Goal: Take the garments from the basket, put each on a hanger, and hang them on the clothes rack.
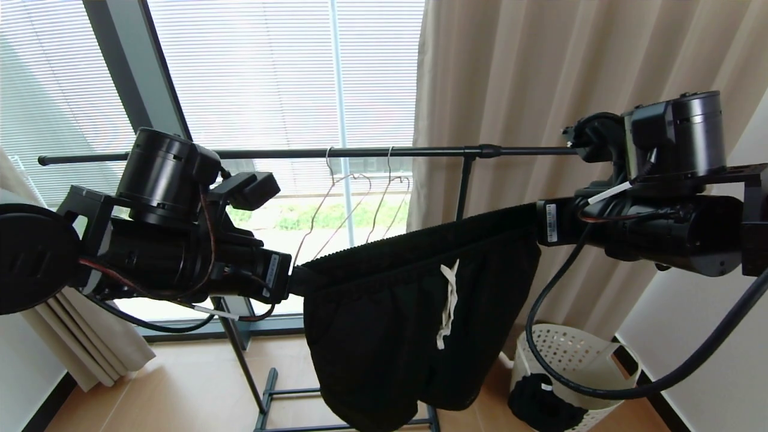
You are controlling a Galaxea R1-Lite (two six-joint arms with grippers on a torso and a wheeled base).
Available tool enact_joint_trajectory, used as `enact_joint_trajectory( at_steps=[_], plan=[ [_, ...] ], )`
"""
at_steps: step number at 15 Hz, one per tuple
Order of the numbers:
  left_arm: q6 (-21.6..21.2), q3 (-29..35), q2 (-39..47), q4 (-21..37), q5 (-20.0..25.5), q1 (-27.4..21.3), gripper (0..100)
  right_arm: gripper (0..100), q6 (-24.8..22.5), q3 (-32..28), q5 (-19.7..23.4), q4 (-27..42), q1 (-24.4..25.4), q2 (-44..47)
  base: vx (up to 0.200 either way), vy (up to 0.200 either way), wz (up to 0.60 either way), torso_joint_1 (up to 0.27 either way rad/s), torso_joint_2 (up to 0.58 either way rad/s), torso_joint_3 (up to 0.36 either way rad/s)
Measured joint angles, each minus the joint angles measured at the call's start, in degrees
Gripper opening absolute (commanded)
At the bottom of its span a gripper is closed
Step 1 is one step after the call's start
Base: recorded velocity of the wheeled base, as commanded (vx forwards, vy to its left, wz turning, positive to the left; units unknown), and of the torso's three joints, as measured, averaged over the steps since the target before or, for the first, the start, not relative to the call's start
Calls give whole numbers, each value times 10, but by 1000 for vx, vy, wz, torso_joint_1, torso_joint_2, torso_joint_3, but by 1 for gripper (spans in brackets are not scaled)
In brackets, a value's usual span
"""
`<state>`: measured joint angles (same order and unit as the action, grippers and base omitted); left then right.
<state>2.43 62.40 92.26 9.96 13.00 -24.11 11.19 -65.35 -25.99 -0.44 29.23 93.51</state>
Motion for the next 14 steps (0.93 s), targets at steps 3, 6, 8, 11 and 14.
enact_joint_trajectory(
  at_steps=[3,6,8,11,14],
  plan=[
    [-11,10,-10,1,100,14,100,0,0,2,-2,-21,-1,34,0,0,0,0,0,0],
    [-12,11,5,0,105,17,100,0,0,3,-2,-23,10,50,0,0,0,0,0,0],
    [-12,21,20,0,69,21,100,0,-1,0,-1,-23,13,51,0,0,0,0,0,0],
    [-12,52,43,0,-7,34,100,0,-2,-2,0,-23,0,43,0,0,0,0,0,0],
    [-15,108,85,-1,-45,49,100,0,-2,0,1,-23,-13,29,0,0,0,0,0,0]
  ],
)
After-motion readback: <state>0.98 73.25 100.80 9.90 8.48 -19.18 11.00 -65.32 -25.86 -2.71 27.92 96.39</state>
